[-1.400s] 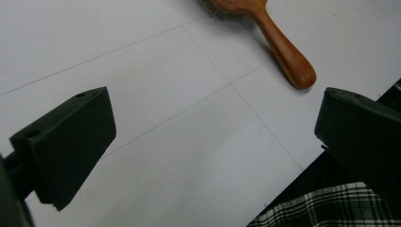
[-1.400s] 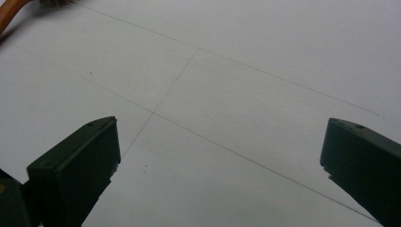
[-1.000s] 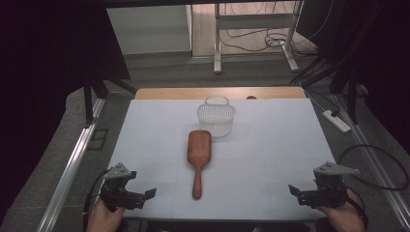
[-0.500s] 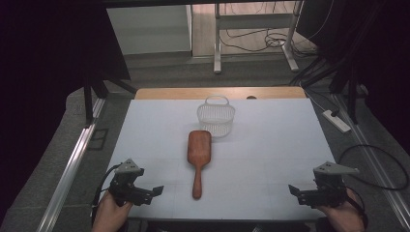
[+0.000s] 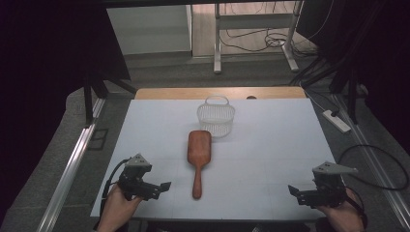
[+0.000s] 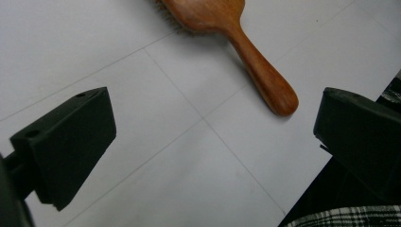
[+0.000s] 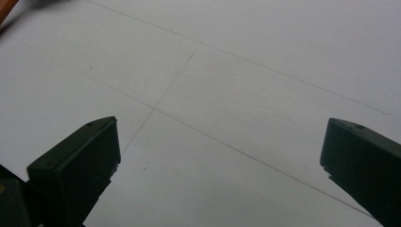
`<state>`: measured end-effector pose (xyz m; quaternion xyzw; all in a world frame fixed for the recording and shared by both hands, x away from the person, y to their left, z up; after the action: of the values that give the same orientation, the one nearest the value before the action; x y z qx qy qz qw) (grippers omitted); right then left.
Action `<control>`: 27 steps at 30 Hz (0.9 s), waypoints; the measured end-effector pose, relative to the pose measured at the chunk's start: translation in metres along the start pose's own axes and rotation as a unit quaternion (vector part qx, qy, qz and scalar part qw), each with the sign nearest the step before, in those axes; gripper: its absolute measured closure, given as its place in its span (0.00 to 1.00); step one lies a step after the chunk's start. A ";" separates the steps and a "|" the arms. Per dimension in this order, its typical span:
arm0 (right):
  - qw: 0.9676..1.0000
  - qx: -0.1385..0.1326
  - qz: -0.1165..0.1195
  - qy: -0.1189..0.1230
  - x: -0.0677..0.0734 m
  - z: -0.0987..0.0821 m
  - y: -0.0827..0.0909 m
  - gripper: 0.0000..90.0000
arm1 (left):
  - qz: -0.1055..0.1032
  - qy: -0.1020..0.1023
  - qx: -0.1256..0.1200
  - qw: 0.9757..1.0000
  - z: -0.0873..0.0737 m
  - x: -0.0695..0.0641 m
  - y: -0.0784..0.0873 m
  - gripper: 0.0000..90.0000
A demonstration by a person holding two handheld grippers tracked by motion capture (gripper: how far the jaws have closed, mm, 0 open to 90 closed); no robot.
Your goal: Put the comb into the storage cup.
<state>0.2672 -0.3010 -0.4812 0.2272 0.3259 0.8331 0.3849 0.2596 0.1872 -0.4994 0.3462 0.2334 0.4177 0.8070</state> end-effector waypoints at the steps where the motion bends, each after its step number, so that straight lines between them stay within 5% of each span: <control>1: 1.000 0.000 0.000 0.000 0.000 0.000 0.000 0.00 | -0.001 -0.003 0.001 1.000 0.001 0.000 -0.001 0.00; 27: 1.000 0.002 0.000 0.004 0.000 0.000 -0.001 0.00 | -0.018 -0.041 0.016 0.999 0.027 -0.010 -0.027 0.00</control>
<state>0.2673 -0.3003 -0.4819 0.2247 0.3295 0.8332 0.3830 0.2860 0.1581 -0.5015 0.3715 0.2124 0.3847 0.8178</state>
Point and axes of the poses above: each handheld gripper's, and its own axes: y roughly backward along the jaws, z roughly out of its top, x roughly to its left, the point moved 4 cm from there along -y, roughly forward along the jaws, and after that the axes turned 10 degrees about z, right-handed, at the moved point
